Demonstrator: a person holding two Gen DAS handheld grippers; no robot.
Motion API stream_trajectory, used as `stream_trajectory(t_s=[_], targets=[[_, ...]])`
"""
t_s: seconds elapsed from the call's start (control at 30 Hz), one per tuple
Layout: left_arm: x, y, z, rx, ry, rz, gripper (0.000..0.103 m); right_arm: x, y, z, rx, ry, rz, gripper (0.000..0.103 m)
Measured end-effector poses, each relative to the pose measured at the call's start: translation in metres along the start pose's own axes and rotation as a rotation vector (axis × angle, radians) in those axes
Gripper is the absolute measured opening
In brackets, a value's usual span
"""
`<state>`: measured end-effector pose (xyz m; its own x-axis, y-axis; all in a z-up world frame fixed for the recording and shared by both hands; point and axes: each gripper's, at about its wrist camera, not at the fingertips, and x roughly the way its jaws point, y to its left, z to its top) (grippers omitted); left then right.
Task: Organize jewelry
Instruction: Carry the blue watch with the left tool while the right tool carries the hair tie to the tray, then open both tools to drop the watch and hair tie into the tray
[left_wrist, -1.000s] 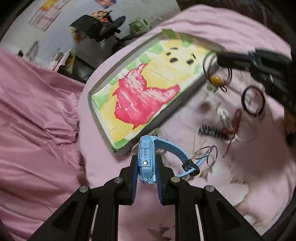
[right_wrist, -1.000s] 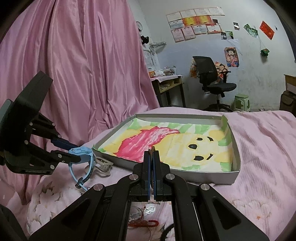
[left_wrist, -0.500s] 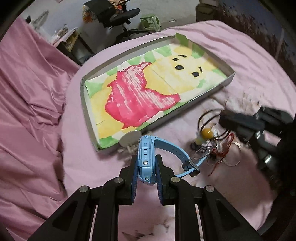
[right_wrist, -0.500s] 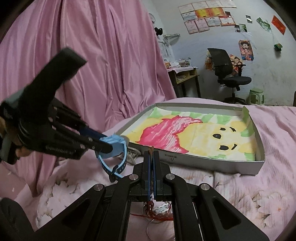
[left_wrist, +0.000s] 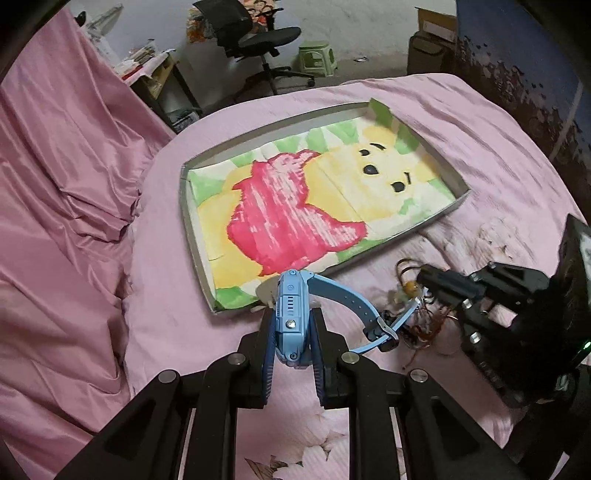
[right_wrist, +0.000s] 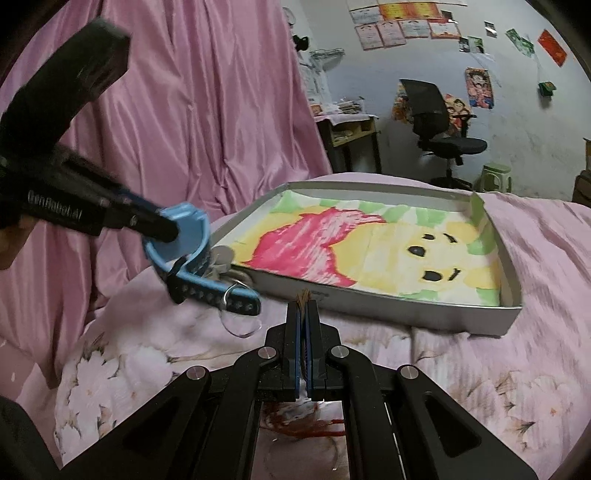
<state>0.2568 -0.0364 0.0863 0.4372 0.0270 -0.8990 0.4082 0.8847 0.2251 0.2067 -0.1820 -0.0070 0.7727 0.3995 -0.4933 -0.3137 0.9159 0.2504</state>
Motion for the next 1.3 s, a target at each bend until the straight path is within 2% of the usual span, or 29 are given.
stream_trajectory(t_s=[0.1,0.27,0.5,0.73,0.9,1.1,1.2,1.3], targets=[[0.006,-0.002,-0.003,0.018,0.001,0.045,0.017,0.001,-0.004,0.004,0.009,-0.009,-0.013,0.003],[0.01,0.004,-0.004,-0.002,-0.022,0.072,0.017,-0.001,-0.012,0.014,0.016,-0.044,-0.012,0.003],[0.011,0.021,0.001,-0.125,-0.112,0.026,0.017,-0.014,-0.018,0.038,0.008,-0.156,0.003,0.003],[0.032,0.034,0.014,-0.304,-0.206,0.034,0.017,0.008,-0.038,0.058,0.038,-0.193,-0.033,0.003],[0.058,0.04,0.02,-0.415,-0.256,0.016,0.017,0.03,-0.049,0.063,0.057,-0.157,-0.058,0.003],[0.089,0.032,0.023,-0.441,-0.235,0.016,0.017,0.055,-0.055,0.056,0.077,-0.042,-0.072,0.003],[0.101,0.029,0.022,-0.445,-0.207,0.008,0.017,0.06,-0.058,0.052,0.093,-0.007,-0.077,0.003],[0.101,0.027,0.018,-0.44,-0.218,0.008,0.018,0.061,-0.062,0.05,0.113,0.012,-0.079,0.003]])
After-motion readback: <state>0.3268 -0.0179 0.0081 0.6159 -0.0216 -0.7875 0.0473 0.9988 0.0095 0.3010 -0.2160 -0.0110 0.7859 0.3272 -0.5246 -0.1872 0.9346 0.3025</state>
